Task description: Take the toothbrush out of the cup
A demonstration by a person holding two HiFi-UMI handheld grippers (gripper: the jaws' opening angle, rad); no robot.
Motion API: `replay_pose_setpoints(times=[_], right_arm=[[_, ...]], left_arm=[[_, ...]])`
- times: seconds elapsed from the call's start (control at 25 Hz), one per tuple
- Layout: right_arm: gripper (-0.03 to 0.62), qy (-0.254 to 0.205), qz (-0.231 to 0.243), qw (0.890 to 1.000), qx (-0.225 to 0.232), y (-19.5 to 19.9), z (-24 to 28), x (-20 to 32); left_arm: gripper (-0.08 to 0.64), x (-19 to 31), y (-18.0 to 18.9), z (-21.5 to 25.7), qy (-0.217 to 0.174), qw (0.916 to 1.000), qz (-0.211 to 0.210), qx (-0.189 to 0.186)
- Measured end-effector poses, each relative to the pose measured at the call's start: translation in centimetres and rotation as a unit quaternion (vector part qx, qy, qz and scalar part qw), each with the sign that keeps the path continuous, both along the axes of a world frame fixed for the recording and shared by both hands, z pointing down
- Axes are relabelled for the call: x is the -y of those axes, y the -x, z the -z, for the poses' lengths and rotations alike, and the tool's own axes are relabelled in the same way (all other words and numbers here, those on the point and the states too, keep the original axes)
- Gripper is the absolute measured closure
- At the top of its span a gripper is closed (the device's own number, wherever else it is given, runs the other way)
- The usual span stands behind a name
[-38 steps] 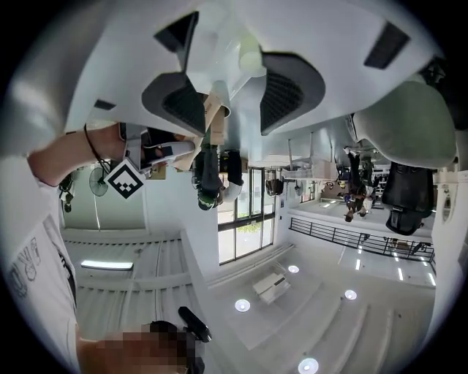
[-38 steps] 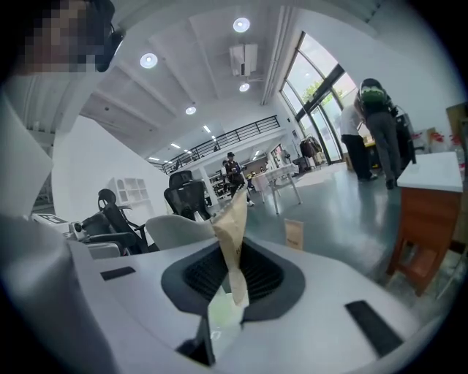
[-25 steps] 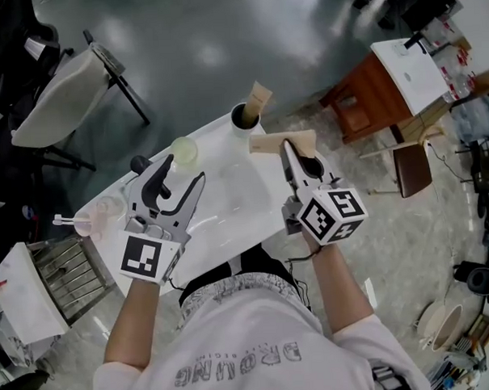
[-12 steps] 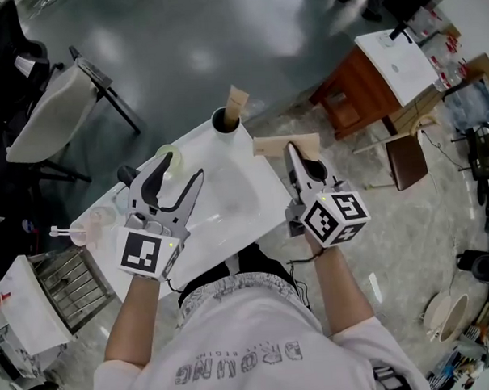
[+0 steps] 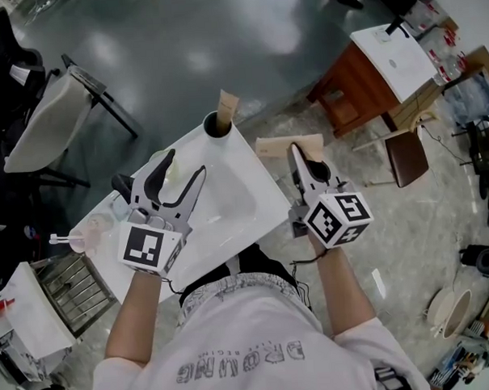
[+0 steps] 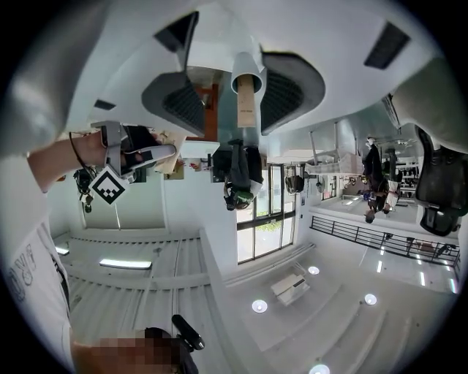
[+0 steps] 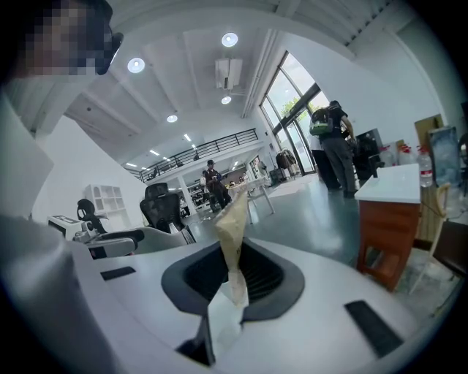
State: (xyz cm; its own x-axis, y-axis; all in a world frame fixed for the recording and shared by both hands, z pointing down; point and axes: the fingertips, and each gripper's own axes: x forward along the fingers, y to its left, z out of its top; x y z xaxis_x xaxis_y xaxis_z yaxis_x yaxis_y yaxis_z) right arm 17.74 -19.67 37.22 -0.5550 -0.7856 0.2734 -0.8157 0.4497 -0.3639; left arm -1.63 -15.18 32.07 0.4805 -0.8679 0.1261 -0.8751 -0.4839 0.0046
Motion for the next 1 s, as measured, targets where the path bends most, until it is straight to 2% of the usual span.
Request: replay_pose_setpoints(times=[1.0], right_arm=[[0.545, 0.04, 0.009, 0.999, -0.001, -2.5, -4.0, 3.0]], left_arm=[[0.313, 7.9, -3.8, -4.4, 0.041, 0.999, -0.018, 0.0]])
